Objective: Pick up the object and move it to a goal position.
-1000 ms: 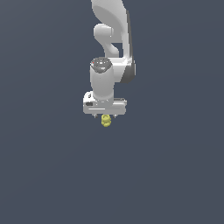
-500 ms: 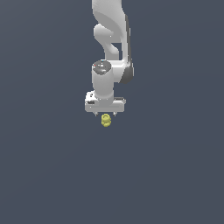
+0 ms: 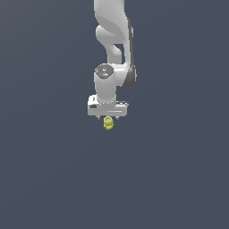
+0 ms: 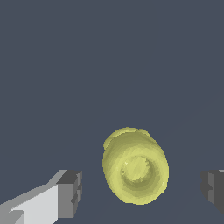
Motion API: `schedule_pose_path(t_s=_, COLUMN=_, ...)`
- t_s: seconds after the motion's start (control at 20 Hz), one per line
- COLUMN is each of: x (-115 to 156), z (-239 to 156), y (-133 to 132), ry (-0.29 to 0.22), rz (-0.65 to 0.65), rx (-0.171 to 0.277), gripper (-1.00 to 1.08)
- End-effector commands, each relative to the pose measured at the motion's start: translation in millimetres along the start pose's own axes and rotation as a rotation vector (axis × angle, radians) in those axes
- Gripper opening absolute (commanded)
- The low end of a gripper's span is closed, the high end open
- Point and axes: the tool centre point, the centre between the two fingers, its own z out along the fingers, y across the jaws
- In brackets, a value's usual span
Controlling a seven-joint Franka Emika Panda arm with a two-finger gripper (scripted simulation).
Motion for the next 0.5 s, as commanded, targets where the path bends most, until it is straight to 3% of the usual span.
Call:
schedule_pose_path(t_s=0.0, x=-1, z=11, y=0, ry=-0.001, rz=0.0, rx=0.0, gripper=1.0)
schedule_pose_path(t_s=0.45, x=-1, z=40, y=0, ry=-0.001, rz=0.0, rx=0.0, gripper=1.0)
